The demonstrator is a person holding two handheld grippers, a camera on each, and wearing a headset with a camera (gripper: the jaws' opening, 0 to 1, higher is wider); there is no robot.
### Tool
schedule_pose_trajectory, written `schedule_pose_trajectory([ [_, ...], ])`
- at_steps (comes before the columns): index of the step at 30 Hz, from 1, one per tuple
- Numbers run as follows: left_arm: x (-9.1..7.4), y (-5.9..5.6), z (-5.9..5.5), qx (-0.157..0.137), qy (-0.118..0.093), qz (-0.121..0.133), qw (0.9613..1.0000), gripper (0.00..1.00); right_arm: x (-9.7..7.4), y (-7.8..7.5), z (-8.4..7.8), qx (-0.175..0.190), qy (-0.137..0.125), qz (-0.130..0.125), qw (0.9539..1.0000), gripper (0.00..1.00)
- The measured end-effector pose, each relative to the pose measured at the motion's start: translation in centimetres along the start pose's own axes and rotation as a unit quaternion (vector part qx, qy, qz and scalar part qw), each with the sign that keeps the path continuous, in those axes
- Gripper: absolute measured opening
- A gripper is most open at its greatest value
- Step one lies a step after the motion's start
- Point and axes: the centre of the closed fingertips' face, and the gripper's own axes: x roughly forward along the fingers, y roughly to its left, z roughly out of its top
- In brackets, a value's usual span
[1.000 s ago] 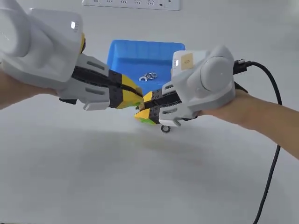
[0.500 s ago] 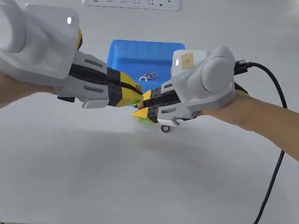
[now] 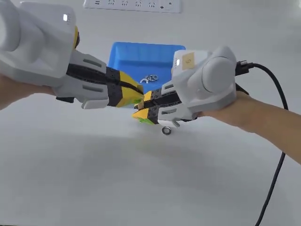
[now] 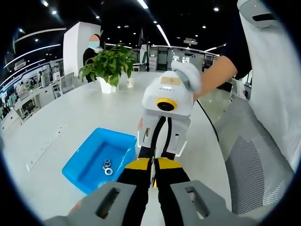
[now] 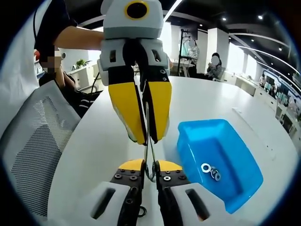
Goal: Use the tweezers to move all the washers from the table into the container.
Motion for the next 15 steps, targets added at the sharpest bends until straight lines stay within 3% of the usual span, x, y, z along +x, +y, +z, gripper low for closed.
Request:
schedule_pose_trajectory([
  [8, -0.22, -0.51, 0.53, -0.006, -0.008, -0.003, 0.9999, 0.10, -0.12, -0.05, 0.29, -0.003, -0.001, -0.001, 1.0000, 0.10],
  [15, -0.43, -0.79, 0.36, -0.005, -0.001, -0.001, 1.0000, 0.12, -0.04, -0.24, 0.48, -0.001, -0.005, -0.002, 1.0000, 0.10],
])
